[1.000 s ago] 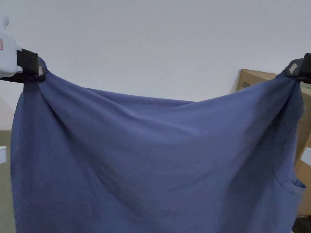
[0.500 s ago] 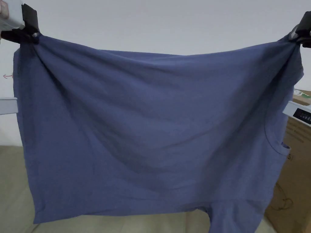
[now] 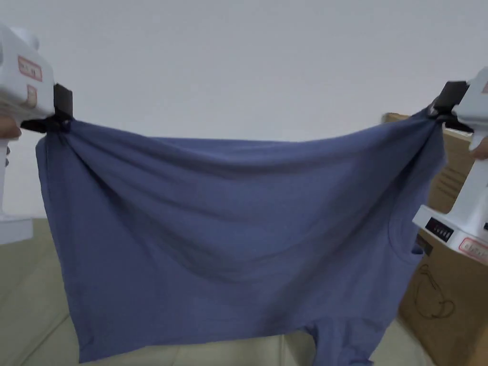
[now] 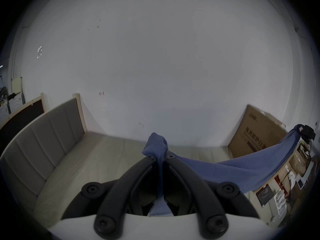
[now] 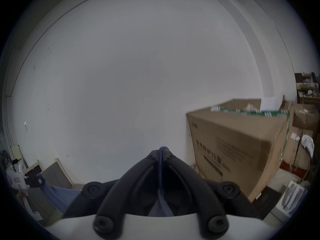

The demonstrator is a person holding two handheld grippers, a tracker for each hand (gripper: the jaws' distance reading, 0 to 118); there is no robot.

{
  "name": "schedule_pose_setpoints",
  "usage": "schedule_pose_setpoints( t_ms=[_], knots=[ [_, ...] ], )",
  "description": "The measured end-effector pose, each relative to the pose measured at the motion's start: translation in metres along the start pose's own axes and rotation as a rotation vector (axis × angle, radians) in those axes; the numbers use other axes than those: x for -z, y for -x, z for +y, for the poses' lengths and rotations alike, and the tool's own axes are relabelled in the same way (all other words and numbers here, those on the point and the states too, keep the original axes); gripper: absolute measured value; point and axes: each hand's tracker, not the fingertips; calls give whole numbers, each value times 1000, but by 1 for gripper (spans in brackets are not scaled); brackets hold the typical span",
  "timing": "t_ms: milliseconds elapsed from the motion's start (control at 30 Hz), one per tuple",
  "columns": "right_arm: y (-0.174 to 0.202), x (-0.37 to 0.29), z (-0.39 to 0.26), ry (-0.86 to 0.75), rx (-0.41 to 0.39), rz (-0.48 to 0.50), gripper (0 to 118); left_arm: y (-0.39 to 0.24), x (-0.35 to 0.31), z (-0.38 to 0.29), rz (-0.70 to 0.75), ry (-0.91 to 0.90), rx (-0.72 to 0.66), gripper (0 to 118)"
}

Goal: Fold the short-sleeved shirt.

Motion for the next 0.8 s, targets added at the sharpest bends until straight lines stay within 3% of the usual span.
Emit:
schedule_pose_setpoints(
  t_ms=[133,367,633,800],
  knots=[
    [-10,-23,-47,81,42,-24,3,1,1,-44,-12,82,-12,5],
    [-41,-71,-131,240,25,-57,3,6,-19,-150,-13,273,14,5],
    [-90,-150,-229,415,146,-42,3,22,-76,-270,-54,414,-58,5],
    [-114,-215,-284,514,121,-45,3,31,-123,-325,-103,487,-68,5]
  ],
)
